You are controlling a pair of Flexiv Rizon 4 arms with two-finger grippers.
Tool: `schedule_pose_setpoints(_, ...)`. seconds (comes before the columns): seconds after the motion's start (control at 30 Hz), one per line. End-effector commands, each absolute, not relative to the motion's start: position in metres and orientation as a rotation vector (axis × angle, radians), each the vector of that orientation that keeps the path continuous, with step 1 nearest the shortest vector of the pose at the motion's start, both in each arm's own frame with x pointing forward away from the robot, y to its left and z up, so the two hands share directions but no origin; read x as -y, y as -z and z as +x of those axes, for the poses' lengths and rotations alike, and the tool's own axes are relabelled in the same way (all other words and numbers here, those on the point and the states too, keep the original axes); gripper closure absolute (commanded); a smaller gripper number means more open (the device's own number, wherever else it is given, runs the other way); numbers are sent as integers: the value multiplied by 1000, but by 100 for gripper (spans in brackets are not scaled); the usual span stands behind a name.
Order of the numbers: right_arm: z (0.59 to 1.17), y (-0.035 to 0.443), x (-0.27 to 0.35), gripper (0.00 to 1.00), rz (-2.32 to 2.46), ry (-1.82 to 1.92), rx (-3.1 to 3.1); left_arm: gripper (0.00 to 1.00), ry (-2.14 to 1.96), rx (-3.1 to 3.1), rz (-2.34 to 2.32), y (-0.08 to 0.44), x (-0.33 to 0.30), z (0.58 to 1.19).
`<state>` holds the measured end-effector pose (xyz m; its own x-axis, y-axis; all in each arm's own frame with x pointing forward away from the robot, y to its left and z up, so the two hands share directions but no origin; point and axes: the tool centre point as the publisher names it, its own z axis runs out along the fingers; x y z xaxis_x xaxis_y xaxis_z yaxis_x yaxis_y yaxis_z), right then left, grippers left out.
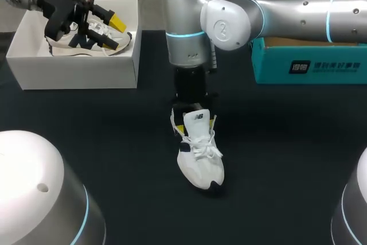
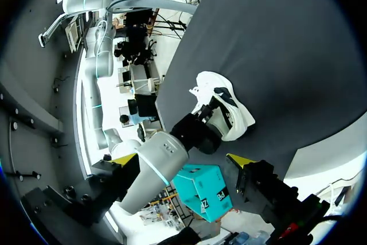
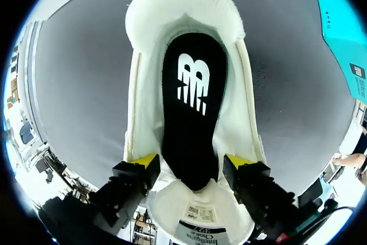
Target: Take the shoe out of the shoebox, open the shoe tongue, remove and reinsert the insole, then place the shoe into the shoebox
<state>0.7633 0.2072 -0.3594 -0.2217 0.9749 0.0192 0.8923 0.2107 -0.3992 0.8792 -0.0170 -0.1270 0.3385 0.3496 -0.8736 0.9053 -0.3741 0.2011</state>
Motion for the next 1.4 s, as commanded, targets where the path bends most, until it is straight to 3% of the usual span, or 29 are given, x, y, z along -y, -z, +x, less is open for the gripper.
schedule_pose_setpoints(0.03, 762, 355, -210, 0, -1771, -479, 2218, 0, 989, -1101, 1894, 127, 17, 879)
schedule_pose_setpoints(1.4, 745, 301, -204, 0, -1961, -518, 2184, 0, 989, -1101, 1894, 127, 17, 879)
